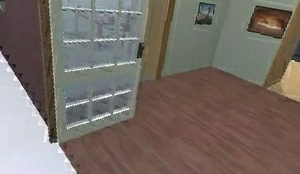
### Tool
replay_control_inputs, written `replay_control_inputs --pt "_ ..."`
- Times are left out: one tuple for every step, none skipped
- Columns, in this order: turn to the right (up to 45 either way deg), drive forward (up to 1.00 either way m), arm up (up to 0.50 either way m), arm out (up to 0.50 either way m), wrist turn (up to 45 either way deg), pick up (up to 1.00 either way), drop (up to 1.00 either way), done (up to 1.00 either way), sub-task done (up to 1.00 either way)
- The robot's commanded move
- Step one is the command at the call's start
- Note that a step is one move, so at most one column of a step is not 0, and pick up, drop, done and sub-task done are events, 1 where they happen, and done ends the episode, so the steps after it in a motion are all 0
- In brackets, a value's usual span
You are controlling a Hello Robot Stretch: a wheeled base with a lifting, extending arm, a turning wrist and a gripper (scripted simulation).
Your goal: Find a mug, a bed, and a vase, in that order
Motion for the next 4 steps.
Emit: replay_control_inputs --pt "0.0 0.4 0.0 0.0 0.0 0.0 0.0 0.0 0.0" --pt "9.0 0.0 0.0 0.0 0.0 0.0 0.0 0.0 0.0" --pt "0.0 1.0 0.0 0.0 0.0 0.0 0.0 0.0 0.0" --pt "3.0 0.0 0.0 0.0 0.0 0.0 0.0 0.0 0.0"
